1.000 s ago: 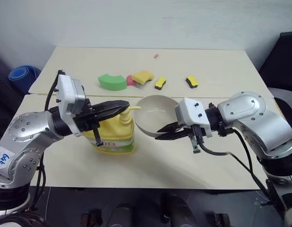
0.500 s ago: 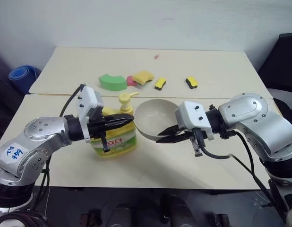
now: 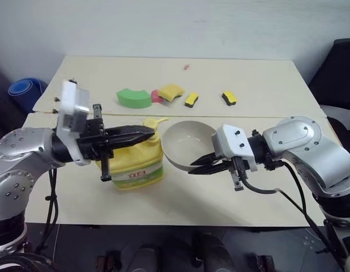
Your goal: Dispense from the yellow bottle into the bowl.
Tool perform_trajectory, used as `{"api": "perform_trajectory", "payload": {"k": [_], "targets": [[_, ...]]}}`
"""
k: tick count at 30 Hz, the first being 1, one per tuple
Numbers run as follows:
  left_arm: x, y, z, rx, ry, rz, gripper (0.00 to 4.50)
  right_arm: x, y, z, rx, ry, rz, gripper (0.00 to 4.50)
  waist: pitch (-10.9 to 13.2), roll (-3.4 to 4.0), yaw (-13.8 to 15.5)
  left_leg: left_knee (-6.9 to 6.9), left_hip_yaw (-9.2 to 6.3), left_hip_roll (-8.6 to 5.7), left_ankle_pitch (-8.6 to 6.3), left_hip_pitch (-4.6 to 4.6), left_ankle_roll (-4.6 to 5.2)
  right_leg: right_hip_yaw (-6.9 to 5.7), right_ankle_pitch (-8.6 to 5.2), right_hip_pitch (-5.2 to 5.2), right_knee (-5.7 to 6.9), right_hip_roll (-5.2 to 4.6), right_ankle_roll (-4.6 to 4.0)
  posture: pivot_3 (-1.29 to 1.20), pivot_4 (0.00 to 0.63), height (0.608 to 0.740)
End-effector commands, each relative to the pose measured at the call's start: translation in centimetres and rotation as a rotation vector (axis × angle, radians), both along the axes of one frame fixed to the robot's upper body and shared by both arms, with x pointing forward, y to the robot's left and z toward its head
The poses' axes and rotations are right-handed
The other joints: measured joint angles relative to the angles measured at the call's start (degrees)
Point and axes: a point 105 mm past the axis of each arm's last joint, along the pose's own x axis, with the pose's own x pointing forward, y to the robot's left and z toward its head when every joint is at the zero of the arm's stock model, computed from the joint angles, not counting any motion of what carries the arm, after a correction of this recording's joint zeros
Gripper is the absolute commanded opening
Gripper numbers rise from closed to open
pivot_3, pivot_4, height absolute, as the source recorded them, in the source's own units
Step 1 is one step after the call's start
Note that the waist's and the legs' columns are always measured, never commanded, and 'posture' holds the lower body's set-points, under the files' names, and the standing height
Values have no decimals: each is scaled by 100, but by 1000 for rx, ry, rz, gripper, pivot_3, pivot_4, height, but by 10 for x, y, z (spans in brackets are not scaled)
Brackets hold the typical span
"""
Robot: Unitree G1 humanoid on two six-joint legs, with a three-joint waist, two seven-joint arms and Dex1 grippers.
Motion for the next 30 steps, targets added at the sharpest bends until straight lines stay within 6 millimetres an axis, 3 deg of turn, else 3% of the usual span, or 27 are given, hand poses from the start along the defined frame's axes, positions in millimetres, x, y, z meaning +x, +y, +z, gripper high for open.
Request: {"api": "perform_trajectory", "payload": {"k": [1,12,17,25,30], "targets": [[10,1,12,-24,-60,76,19,-4,-3,12,22,-68,13,0,0,-1,-5,0,0,-1,0,0,0,0,0,0,-1,0,0,0,150,740],[31,-8,-13,59,40,151,19,8,-8,20,21,-113,-22,0,1,-1,-21,-2,3,-1,0,0,0,1,0,-3,0,2,1,0,150,740],[35,-10,-13,45,55,159,19,22,-8,21,18,-146,-40,0,1,-2,-14,-1,3,-3,0,0,0,2,0,-1,0,2,1,0,150,740],[35,-9,-13,63,60,156,19,39,-1,17,21,-188,-29,0,1,-2,-20,-1,3,-3,1,2,-1,1,0,-1,2,2,1,0,150,740],[38,-7,-30,130,145,185,19,40,9,21,48,-198,-4,0,1,-1,-24,0,2,-2,2,3,-3,0,0,0,3,2,1,0,150,740]]}}
